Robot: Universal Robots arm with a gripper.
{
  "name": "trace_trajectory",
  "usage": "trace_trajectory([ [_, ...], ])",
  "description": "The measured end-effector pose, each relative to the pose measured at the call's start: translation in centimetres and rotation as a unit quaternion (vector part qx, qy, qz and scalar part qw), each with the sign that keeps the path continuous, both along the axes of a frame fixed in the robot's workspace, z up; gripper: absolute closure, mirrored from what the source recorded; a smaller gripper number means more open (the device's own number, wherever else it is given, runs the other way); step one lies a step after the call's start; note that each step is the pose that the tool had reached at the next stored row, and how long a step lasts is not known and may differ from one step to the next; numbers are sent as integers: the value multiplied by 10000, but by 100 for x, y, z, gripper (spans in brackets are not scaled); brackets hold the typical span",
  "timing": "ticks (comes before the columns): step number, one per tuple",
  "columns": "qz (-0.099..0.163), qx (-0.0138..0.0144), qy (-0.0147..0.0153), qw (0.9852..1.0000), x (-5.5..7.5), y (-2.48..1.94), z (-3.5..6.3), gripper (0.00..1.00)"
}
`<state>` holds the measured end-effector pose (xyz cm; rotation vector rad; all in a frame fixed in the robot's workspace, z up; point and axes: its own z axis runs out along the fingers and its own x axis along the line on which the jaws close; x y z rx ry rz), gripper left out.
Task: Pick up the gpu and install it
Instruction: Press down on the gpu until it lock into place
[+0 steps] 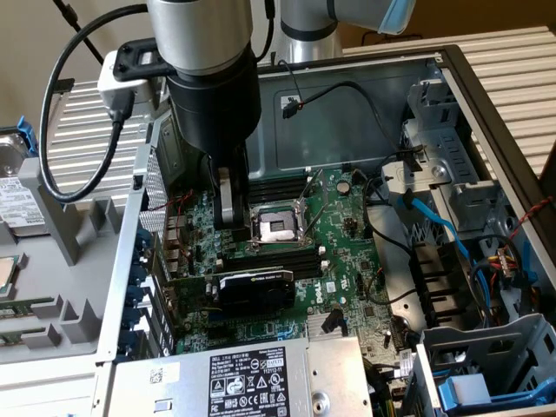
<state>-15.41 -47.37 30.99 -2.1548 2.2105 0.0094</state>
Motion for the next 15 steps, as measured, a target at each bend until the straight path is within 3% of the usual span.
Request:
trace_trajectory([
  [15, -1, 3, 2, 10000, 46, 0, -3, 89],
])
